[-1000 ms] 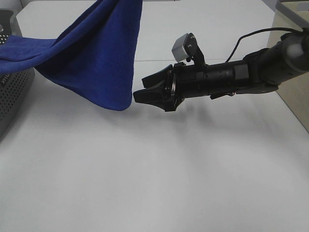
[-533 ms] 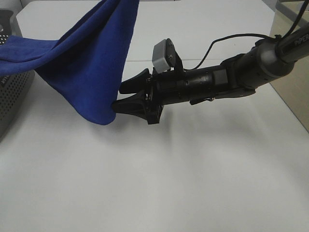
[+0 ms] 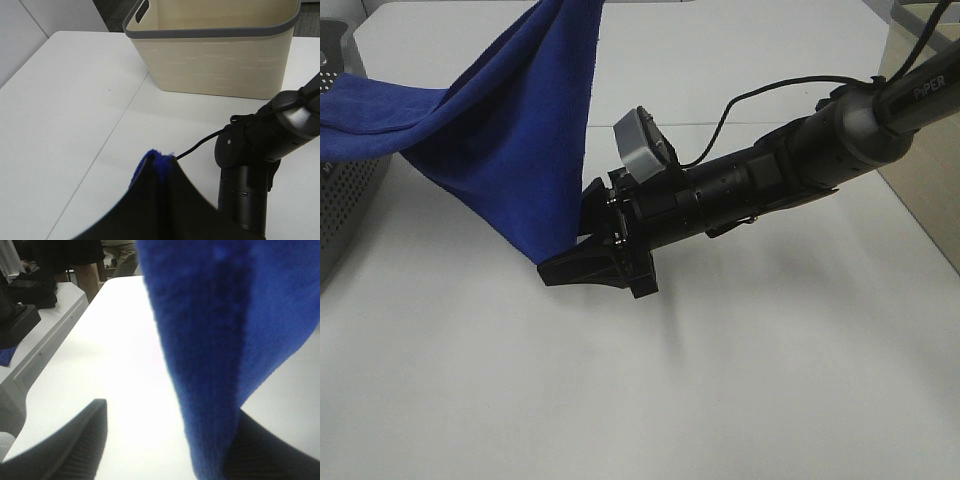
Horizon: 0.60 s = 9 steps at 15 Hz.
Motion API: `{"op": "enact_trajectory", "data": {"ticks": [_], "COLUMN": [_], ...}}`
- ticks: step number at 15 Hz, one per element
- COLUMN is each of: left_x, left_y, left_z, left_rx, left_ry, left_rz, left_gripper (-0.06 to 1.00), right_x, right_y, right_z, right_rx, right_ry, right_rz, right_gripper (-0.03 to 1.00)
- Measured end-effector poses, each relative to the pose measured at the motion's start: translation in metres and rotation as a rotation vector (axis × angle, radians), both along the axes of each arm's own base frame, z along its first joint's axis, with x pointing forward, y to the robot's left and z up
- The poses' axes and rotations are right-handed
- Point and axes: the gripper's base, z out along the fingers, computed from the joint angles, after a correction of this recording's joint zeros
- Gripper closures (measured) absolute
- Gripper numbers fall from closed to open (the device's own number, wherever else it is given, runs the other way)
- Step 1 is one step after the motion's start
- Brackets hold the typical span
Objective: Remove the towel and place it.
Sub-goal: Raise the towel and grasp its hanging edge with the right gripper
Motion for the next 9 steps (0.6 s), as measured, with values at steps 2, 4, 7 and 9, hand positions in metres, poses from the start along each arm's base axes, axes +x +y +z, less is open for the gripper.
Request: {"op": "enact_trajectory", "data": {"ticks": [2,4,7,9], "left_x": [0.002,0.003,0.005,0.005], "left_y": [0.001,0.002,0.002,0.002], "left_z": [0.0,0.002,0.004,0.004], "left_rx": [0.025,0.014,-0.001,0.001], "left_ry": [-0.031,-0.059,-0.075,-0.076], "left_rz": [0.007,0.019,0.029,0.029], "left_gripper": [0.94,0.94,0.94,0.94], "right_x": [-0.003,-0.001,0.005,0.007], "right_y": [-0.002,-0.005,-0.006,-0.006], "right_z": [-0.004,-0.01,-0.016,-0.016], "right_rx": [-0.05,-0.133,-0.212,-0.213], "right_ry": [0.023,0.032,0.082,0.097], "right_rz": [0.027,0.003,-0.101,-0.125], "right_gripper": [0.38,0.38,0.39,0.4]}}
